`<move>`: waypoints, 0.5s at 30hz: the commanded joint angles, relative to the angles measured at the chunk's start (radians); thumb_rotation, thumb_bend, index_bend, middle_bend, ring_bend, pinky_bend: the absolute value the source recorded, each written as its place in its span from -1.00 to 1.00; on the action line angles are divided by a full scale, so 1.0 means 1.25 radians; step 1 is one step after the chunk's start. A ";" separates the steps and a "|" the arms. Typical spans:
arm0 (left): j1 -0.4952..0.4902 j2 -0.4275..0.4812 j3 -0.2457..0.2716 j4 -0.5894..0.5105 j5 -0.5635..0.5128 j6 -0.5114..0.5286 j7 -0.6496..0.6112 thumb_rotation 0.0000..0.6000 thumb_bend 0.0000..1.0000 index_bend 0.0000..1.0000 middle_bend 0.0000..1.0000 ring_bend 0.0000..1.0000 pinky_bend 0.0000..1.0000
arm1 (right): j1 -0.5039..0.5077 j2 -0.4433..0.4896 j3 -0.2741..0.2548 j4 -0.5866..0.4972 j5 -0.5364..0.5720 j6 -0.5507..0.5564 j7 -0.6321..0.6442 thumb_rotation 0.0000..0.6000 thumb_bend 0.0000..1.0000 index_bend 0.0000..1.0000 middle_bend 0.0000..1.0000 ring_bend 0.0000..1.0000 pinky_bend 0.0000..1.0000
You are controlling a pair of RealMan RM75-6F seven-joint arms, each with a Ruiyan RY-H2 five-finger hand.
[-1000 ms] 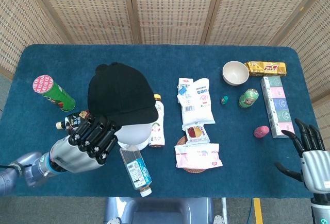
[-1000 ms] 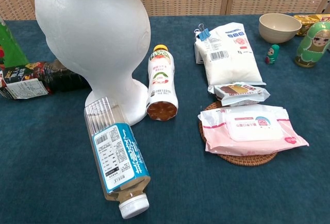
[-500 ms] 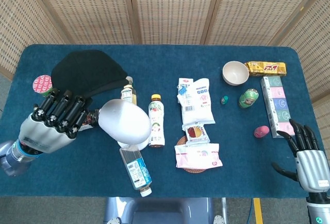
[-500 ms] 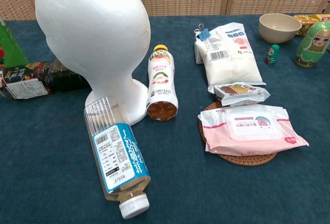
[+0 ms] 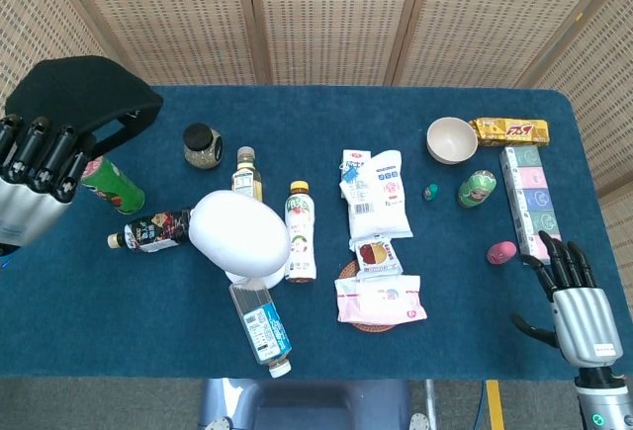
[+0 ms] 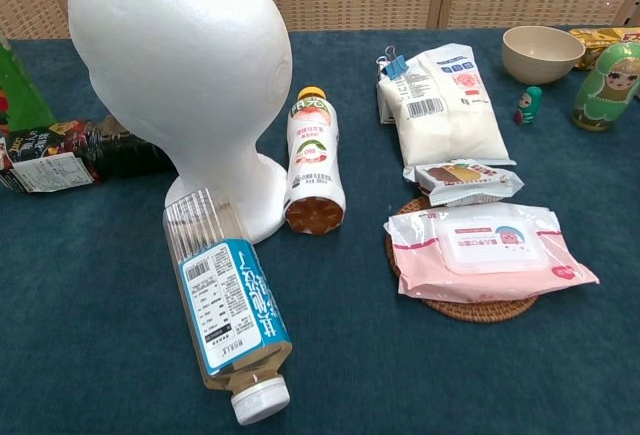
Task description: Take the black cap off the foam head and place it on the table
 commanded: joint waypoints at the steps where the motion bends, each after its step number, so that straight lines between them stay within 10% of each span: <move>1: -0.011 -0.038 0.038 0.141 -0.010 0.009 -0.057 1.00 -0.36 0.72 0.30 0.10 0.23 | 0.002 -0.005 -0.003 -0.002 -0.004 -0.004 -0.010 1.00 -1.00 -0.58 -0.99 -1.00 -1.00; 15: 0.003 -0.122 0.114 0.433 -0.085 -0.012 -0.137 1.00 -0.36 0.72 0.30 0.10 0.23 | 0.005 -0.011 -0.006 -0.001 0.001 -0.013 -0.024 1.00 -1.00 -0.58 -0.99 -1.00 -1.00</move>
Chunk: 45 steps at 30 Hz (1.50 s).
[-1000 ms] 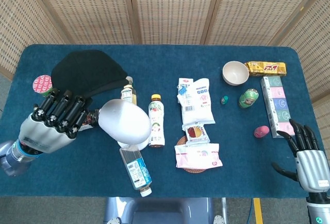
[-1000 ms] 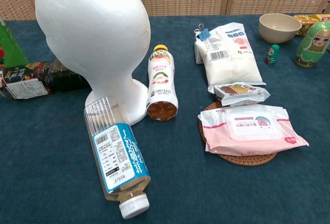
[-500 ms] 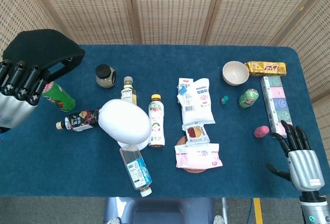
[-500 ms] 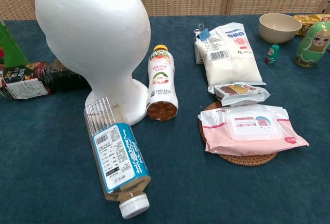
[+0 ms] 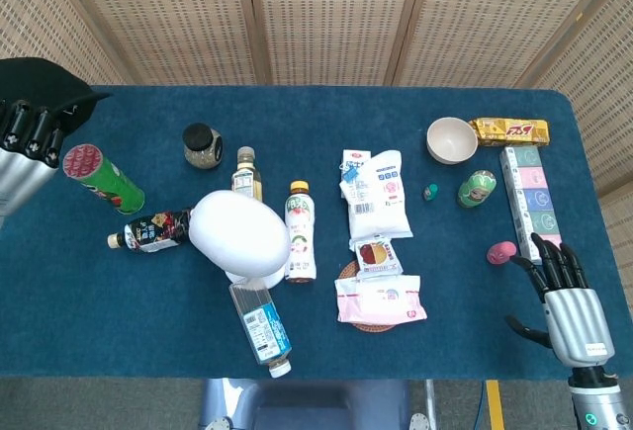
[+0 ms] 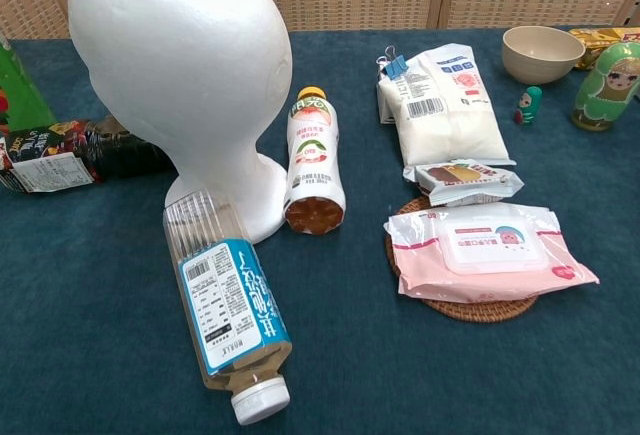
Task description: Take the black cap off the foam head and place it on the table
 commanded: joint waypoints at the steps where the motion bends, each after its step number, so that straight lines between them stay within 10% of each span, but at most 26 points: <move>1: 0.009 -0.037 0.031 0.074 -0.030 -0.003 -0.033 1.00 -0.36 0.72 0.30 0.10 0.23 | 0.001 0.000 -0.002 -0.001 -0.003 -0.002 0.000 1.00 -1.00 -0.58 -0.99 -1.00 -1.00; 19: -0.037 -0.146 0.112 0.194 -0.064 -0.032 -0.011 1.00 -0.36 0.72 0.30 0.13 0.25 | 0.005 0.004 -0.014 -0.011 -0.014 -0.012 0.007 1.00 -1.00 -0.58 -0.99 -1.00 -1.00; 38: -0.074 -0.149 0.211 0.044 -0.029 -0.127 0.176 1.00 -0.56 0.70 0.30 0.06 0.10 | 0.012 0.019 -0.016 -0.008 -0.006 -0.026 0.039 1.00 -1.00 -0.58 -0.99 -1.00 -1.00; 45: -0.063 -0.159 0.199 -0.015 -0.067 -0.150 0.185 1.00 -0.78 -0.11 -0.27 -0.23 -0.14 | 0.015 0.018 -0.015 -0.008 0.001 -0.033 0.035 1.00 -1.00 -0.58 -1.00 -1.00 -1.00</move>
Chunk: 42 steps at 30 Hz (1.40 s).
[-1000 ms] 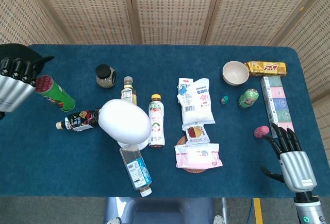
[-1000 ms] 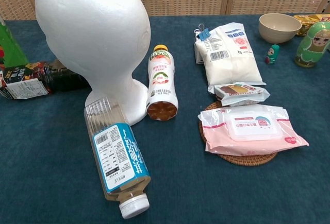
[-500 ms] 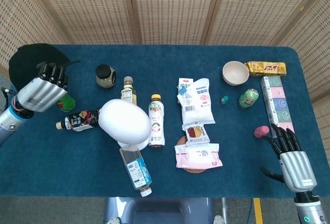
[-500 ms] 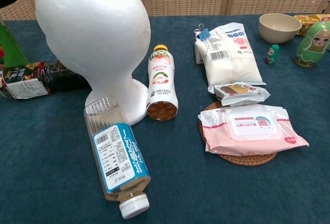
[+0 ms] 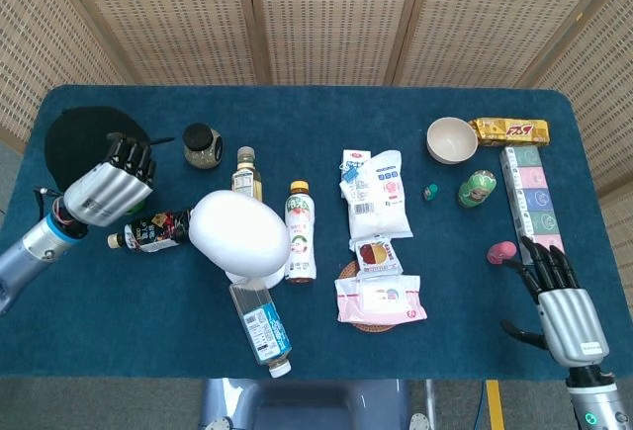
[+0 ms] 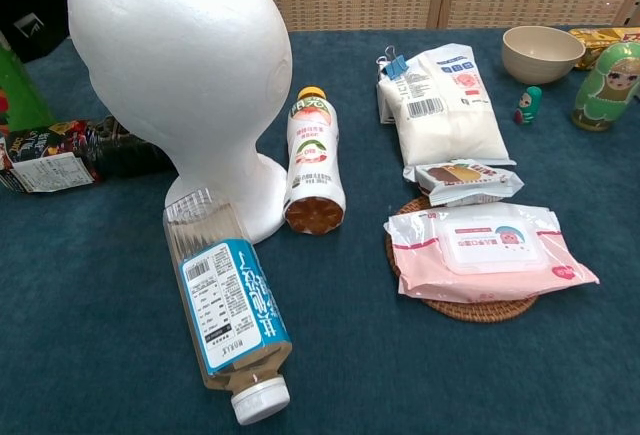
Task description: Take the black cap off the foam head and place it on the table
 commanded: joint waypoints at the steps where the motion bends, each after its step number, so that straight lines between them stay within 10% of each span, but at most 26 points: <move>1: 0.007 -0.004 -0.010 -0.031 -0.026 -0.022 0.014 1.00 -0.80 -0.23 -0.38 -0.30 -0.17 | 0.001 -0.001 0.001 0.000 0.002 -0.001 -0.002 1.00 -1.00 -0.58 -1.00 -1.00 -1.00; 5: 0.010 0.002 -0.021 -0.081 -0.046 -0.037 0.028 1.00 -0.91 -0.55 -0.70 -0.47 -0.24 | 0.000 0.000 -0.002 -0.001 -0.002 0.001 -0.001 1.00 -1.00 -0.58 -1.00 -1.00 -1.00; 23: 0.122 0.050 -0.113 -0.293 -0.196 0.081 -0.264 1.00 -0.98 -0.63 -0.79 -0.56 -0.33 | 0.000 0.005 -0.004 -0.003 -0.005 0.003 0.011 1.00 -1.00 -0.58 -1.00 -1.00 -1.00; 35: 0.301 0.052 -0.103 -0.317 -0.294 0.120 -0.574 1.00 -1.00 -0.79 -0.99 -0.82 -0.58 | -0.001 0.002 -0.009 -0.005 -0.014 0.005 0.000 1.00 -1.00 -0.58 -1.00 -1.00 -1.00; 42: 0.418 0.177 -0.042 -0.570 -0.383 0.013 -0.511 1.00 -1.00 -0.93 -1.00 -1.00 -0.85 | -0.003 0.002 -0.013 -0.010 -0.022 0.009 -0.005 1.00 -1.00 -0.58 -1.00 -1.00 -1.00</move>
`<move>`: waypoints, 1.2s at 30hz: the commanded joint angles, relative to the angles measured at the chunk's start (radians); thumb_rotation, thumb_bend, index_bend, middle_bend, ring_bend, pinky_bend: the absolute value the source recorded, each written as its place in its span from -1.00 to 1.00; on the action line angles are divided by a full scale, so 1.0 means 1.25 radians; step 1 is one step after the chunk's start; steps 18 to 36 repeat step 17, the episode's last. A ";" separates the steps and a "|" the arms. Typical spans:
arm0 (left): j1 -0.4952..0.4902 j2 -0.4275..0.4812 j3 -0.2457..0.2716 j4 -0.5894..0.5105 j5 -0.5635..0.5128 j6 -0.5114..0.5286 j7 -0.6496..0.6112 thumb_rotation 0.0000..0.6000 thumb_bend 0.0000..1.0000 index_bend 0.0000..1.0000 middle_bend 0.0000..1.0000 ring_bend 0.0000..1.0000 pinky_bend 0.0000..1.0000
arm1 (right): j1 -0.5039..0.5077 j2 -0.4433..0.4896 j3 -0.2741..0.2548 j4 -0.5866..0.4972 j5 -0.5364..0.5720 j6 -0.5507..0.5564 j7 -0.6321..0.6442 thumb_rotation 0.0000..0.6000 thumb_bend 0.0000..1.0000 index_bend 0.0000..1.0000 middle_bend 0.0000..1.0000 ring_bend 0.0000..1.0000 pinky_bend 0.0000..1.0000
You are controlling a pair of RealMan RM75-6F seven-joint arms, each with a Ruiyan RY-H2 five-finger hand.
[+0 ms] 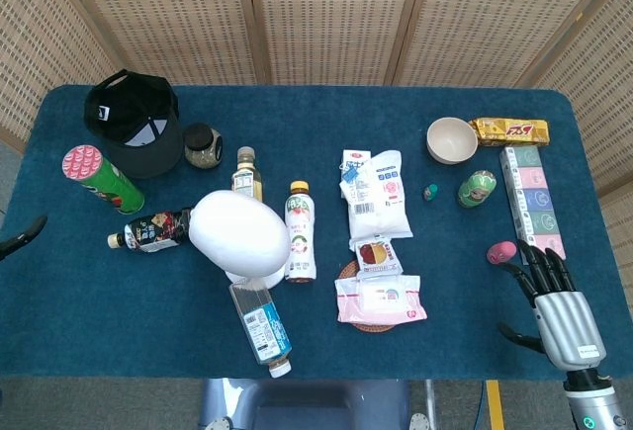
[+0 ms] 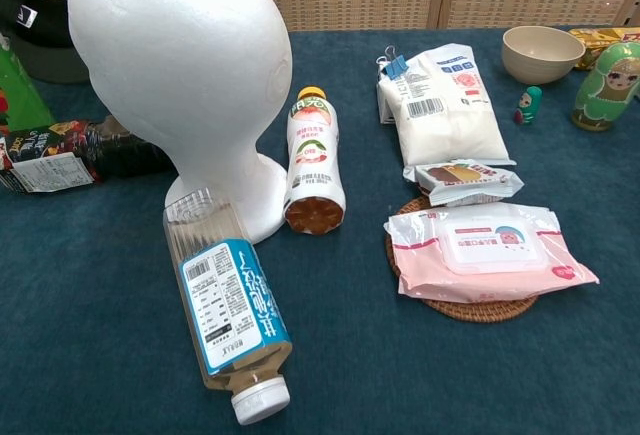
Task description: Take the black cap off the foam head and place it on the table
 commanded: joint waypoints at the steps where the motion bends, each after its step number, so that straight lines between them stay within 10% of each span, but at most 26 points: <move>1: 0.079 0.113 0.054 -0.215 -0.074 -0.097 0.058 1.00 -1.00 -0.93 -1.00 -1.00 -0.85 | -0.001 0.002 -0.001 -0.002 -0.003 0.002 0.001 1.00 -1.00 -0.58 -1.00 -1.00 -1.00; 15: 0.155 0.210 0.112 -0.426 -0.091 -0.153 0.170 1.00 -1.00 -0.93 -1.00 -1.00 -0.85 | -0.013 0.017 0.003 -0.019 -0.018 0.039 0.013 1.00 -1.00 -0.58 -1.00 -1.00 -1.00; 36: 0.156 0.219 0.111 -0.434 -0.089 -0.161 0.177 1.00 -1.00 -0.93 -1.00 -1.00 -0.85 | -0.014 0.017 0.005 -0.016 -0.017 0.040 0.010 1.00 -1.00 -0.58 -1.00 -1.00 -1.00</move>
